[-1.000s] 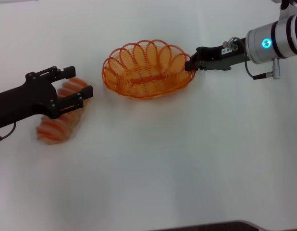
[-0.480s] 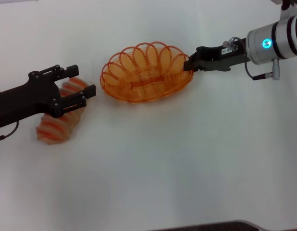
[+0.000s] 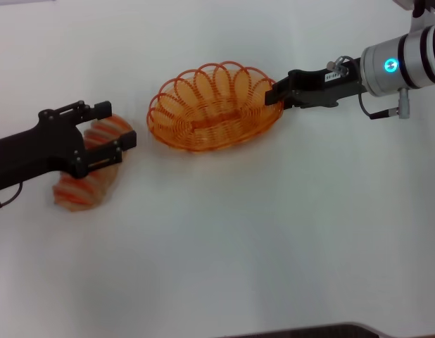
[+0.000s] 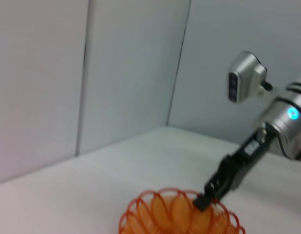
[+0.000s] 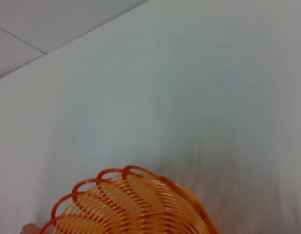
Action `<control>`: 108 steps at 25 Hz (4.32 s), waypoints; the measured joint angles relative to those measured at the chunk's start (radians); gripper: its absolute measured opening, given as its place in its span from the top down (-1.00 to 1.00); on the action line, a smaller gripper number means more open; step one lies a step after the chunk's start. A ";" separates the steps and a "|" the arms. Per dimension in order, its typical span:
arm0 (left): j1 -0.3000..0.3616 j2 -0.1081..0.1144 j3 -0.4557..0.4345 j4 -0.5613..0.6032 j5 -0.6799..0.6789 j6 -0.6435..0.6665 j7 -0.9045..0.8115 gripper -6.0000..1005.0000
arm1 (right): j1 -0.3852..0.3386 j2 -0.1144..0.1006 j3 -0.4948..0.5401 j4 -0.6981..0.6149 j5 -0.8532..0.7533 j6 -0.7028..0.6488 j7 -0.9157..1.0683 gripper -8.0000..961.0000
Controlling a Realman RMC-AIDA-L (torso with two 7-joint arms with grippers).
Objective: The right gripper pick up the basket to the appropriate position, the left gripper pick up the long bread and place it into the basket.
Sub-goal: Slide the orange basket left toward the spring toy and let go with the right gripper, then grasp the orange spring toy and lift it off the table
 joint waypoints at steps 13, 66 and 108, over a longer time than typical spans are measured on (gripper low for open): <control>0.061 0.044 0.045 0.061 0.054 0.013 -0.020 -0.43 | -0.063 -0.009 0.013 -0.073 0.081 -0.083 -0.070 -0.20; 0.108 0.078 0.026 -0.017 0.067 -0.108 -0.210 -0.45 | -0.368 -0.031 0.290 -0.164 0.183 -0.536 -1.425 -0.45; -0.200 -0.035 0.433 0.558 0.707 0.021 -1.090 -0.72 | -0.332 -0.026 0.279 -0.164 0.184 -0.502 -1.351 -0.72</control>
